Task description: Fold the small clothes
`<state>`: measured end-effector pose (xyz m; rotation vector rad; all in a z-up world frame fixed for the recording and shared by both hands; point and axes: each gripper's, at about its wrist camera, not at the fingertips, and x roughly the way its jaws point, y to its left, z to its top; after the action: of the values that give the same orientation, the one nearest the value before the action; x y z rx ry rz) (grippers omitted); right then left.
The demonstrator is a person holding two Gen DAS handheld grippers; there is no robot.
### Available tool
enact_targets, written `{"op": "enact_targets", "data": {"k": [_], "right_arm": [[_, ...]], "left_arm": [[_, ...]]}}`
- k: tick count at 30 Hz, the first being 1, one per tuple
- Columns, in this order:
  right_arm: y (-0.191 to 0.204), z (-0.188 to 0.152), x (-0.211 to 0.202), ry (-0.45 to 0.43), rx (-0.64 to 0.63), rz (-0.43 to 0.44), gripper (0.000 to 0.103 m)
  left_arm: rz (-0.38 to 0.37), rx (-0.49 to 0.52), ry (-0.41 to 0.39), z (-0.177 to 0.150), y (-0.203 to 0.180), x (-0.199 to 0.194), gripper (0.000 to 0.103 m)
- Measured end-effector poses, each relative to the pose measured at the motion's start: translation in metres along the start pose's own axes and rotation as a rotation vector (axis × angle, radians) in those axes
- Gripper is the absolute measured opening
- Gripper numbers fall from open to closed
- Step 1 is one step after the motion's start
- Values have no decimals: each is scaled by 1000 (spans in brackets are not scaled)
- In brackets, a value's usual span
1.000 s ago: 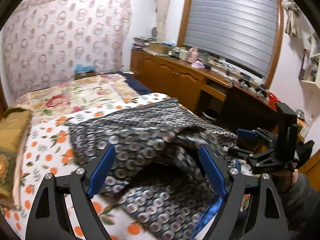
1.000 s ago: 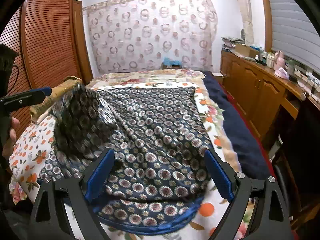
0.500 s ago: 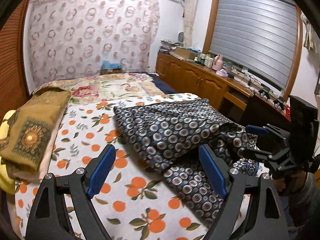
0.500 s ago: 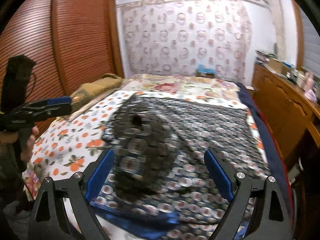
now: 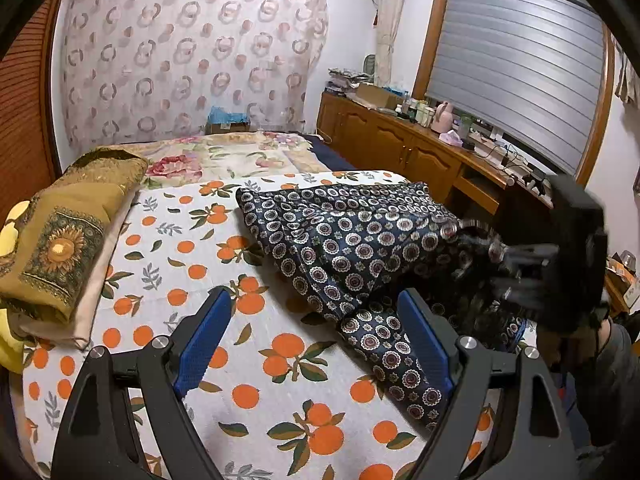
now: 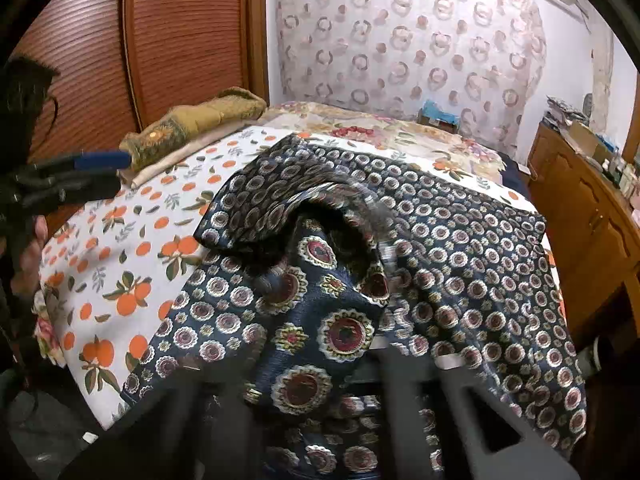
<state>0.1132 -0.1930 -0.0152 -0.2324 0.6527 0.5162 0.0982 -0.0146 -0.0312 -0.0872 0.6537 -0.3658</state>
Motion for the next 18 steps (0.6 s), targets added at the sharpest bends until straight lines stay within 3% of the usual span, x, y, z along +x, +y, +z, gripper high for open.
{"op": "enact_targets", "data": {"k": [2, 6, 10, 12, 14, 18], "right_arm": [[-9, 4, -18, -64, 40, 3, 4], [-45, 6, -57, -154, 122, -102, 3], [-86, -6, -68, -120, 215, -202, 3], [-104, -15, -59, -51, 239, -226, 4], [-113, -23, -46, 25, 225, -268, 19], [-116, -28, -45, 45, 207, -300, 39]], "left_arm": [[-2, 3, 4, -1, -1, 2, 86], [-11, 13, 10, -2, -5, 4, 86], [-21, 20, 15, -2, -10, 6, 86], [-23, 24, 18, -2, -12, 7, 86], [-24, 28, 18, -2, -15, 8, 86], [-25, 27, 13, -3, -18, 7, 86]]}}
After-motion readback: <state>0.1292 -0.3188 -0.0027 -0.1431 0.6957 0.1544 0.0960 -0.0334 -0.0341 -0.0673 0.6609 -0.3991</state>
